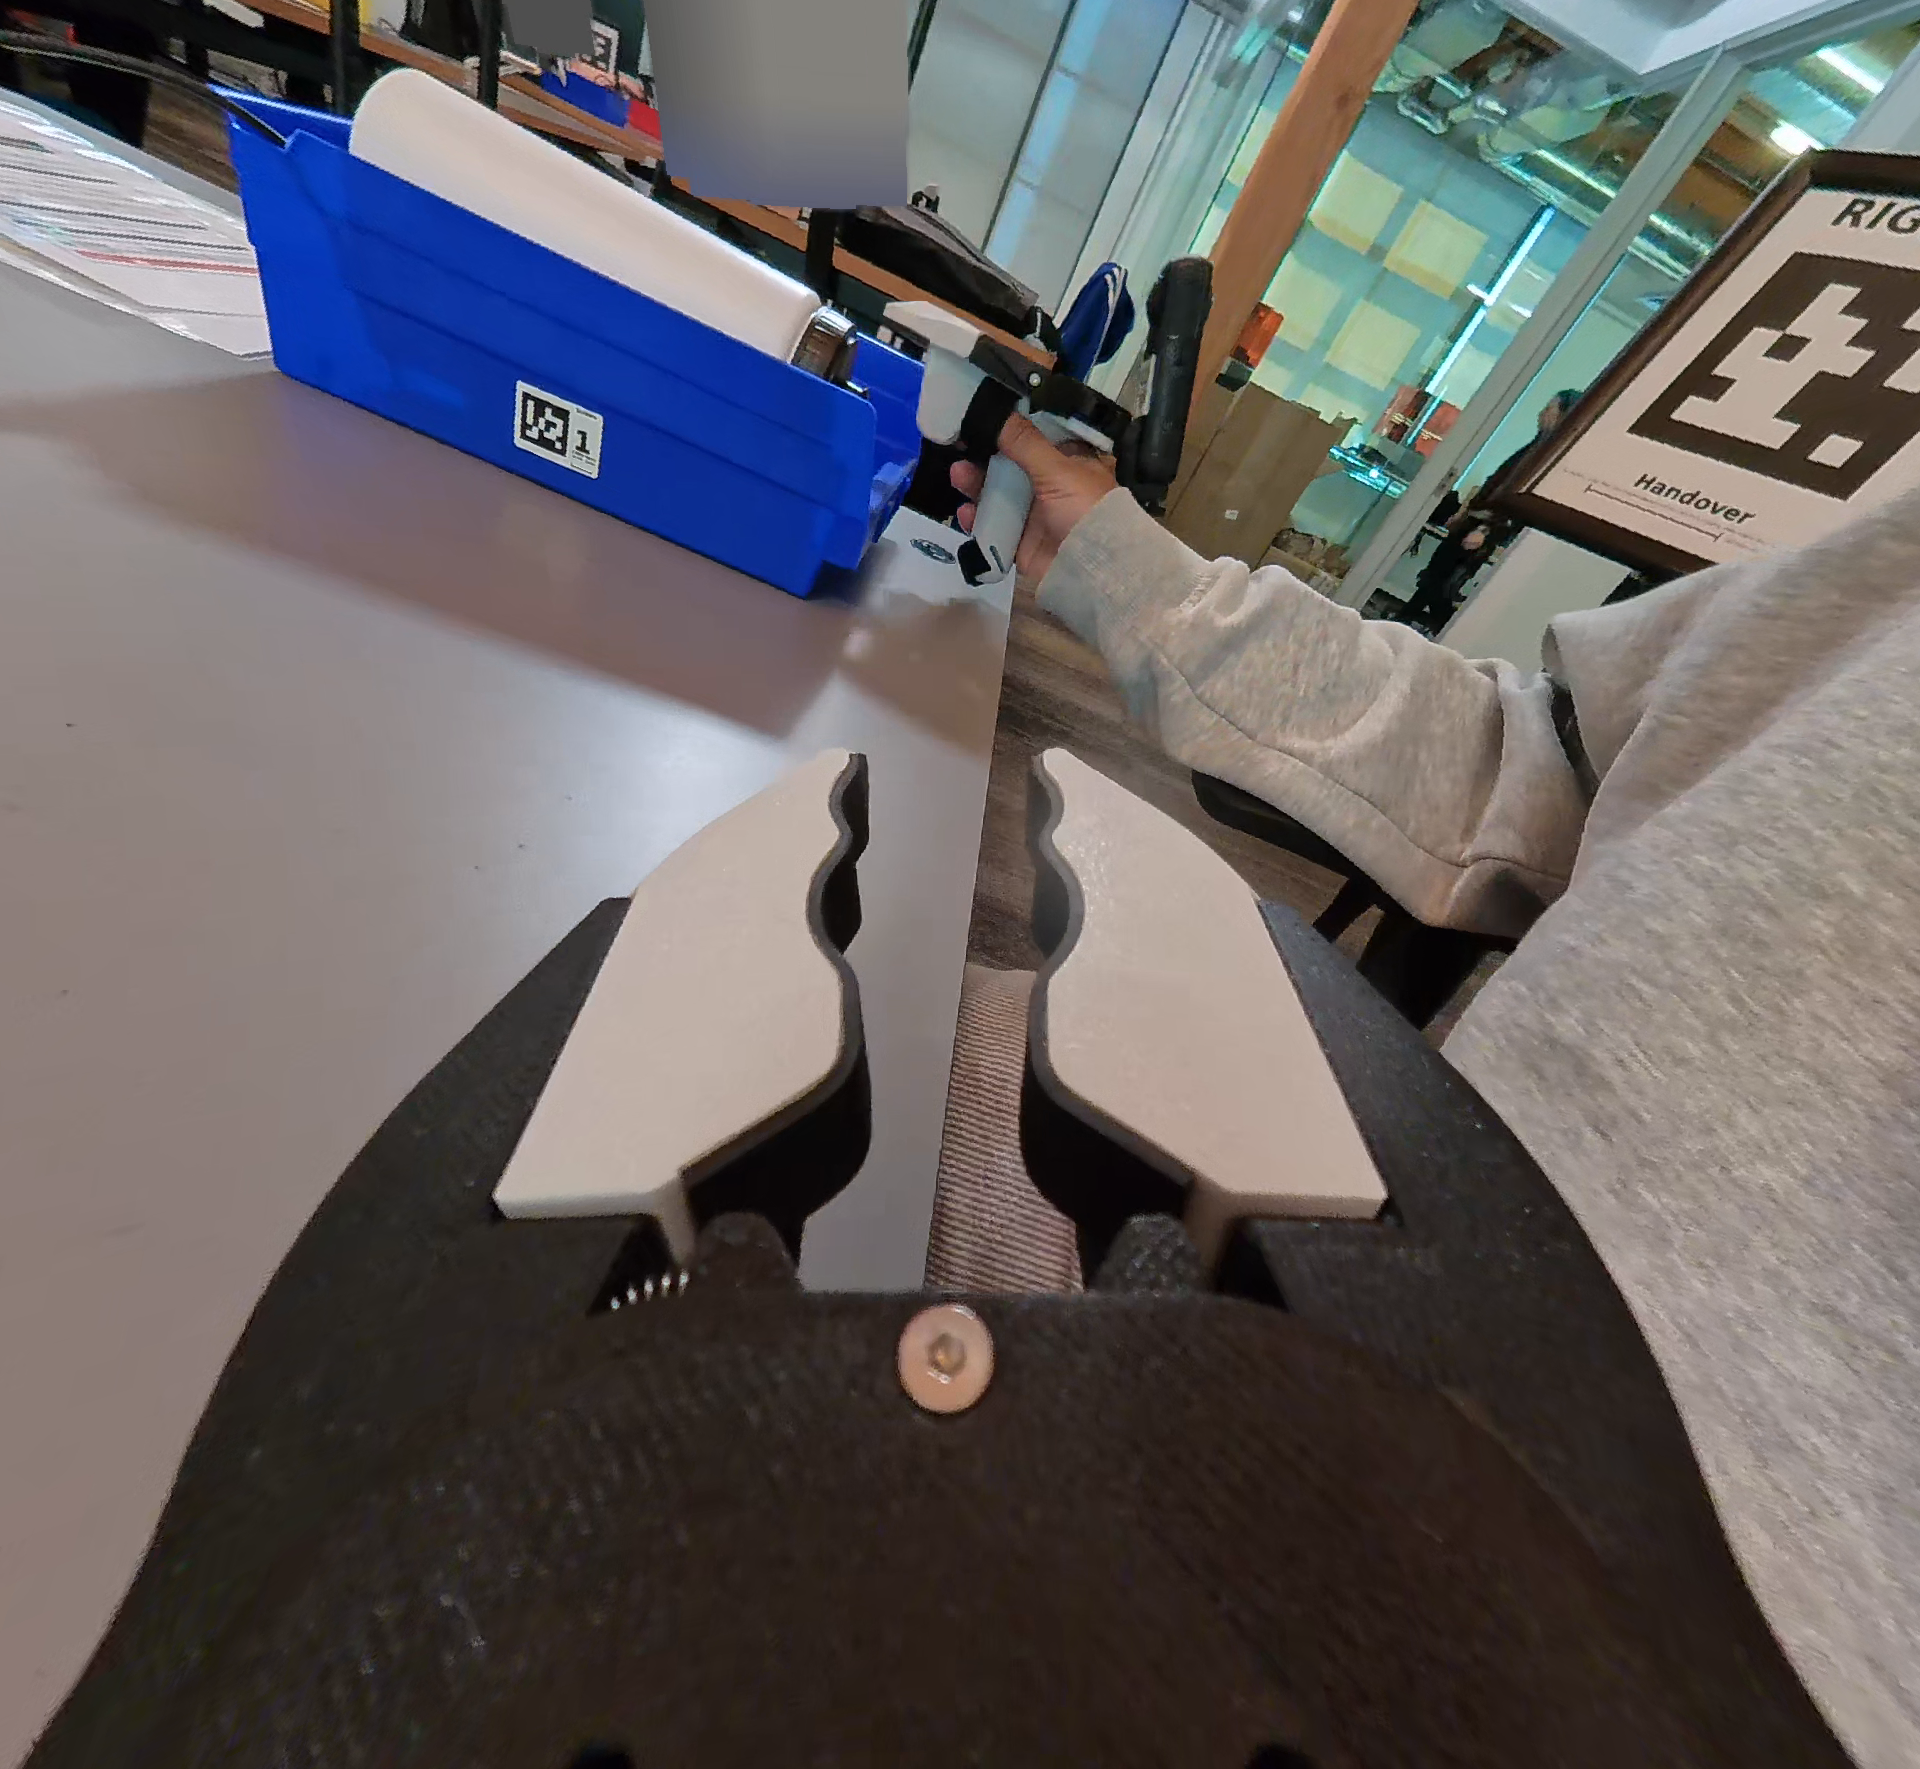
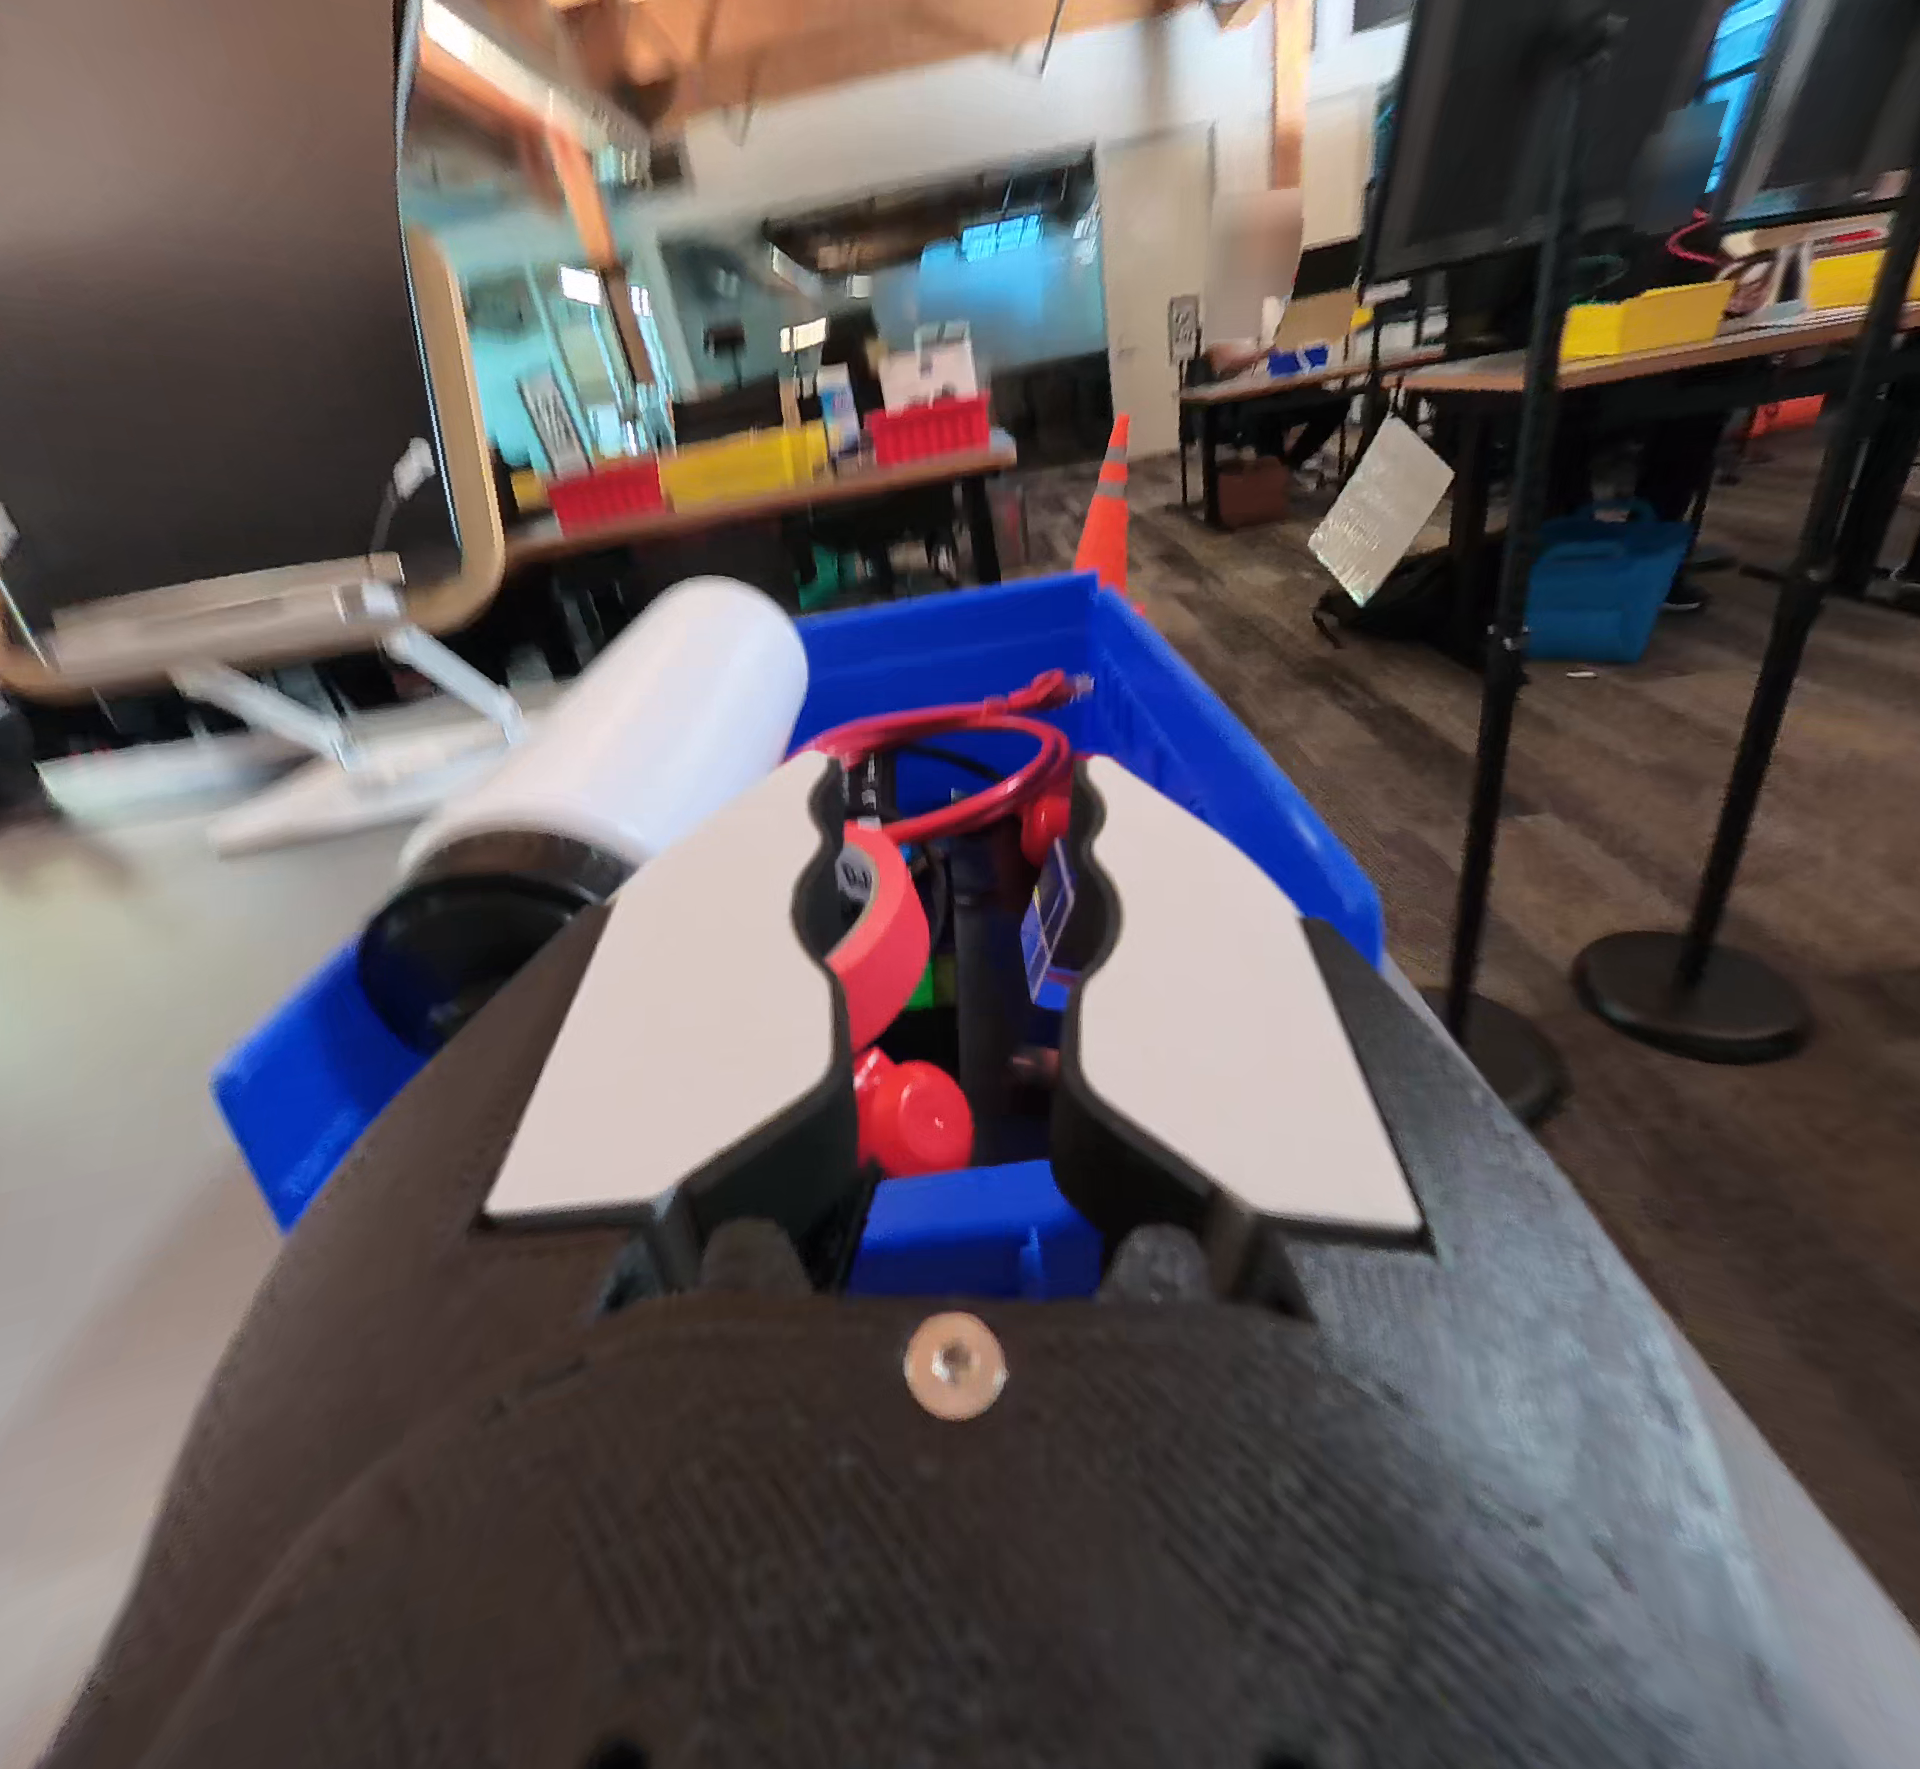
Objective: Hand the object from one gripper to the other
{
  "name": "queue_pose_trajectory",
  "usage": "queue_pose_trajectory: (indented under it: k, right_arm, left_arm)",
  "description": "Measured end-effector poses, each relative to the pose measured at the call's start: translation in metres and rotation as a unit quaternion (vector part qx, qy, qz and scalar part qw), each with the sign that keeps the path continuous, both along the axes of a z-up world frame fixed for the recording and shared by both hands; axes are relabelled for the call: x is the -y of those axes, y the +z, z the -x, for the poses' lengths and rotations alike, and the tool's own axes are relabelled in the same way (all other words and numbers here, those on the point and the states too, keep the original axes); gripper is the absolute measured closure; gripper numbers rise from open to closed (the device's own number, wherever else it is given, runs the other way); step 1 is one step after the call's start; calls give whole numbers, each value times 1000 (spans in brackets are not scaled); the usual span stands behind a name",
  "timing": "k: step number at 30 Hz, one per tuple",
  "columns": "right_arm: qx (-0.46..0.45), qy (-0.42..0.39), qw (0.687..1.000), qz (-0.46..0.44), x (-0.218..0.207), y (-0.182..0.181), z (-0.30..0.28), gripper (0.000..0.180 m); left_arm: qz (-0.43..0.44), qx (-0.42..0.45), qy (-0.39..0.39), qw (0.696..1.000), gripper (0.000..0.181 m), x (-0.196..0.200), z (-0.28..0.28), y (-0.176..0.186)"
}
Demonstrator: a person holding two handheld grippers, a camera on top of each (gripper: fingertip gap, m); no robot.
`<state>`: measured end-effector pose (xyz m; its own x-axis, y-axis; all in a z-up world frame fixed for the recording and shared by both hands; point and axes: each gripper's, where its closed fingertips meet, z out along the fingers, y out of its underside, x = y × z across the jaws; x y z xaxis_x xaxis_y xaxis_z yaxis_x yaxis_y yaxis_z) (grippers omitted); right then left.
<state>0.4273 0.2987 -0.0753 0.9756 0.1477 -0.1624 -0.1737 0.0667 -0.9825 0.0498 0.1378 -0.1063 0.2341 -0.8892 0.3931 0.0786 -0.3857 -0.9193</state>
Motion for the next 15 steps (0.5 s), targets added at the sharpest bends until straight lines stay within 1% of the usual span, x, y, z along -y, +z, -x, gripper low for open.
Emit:
queue_pose_trajectory:
  k: [4,7,11,15]
  right_arm:
    - [-54,0,998,-24,9,9,-6,138]
    - [-61,8,998,-26,10,12,-2,141]
    - [-32,29,999,-19,12,16,15,146]
    - [28,49,998,17,12,14,33,161]
  left_arm:
    - [2,7,1,1000,153,1,0,2]
    - [-1,5,4,1000,154,1,0,2]
    - [-1,6,6,1000,154,3,0,3]
    - [-4,10,10,1000,154,5,-2,7]
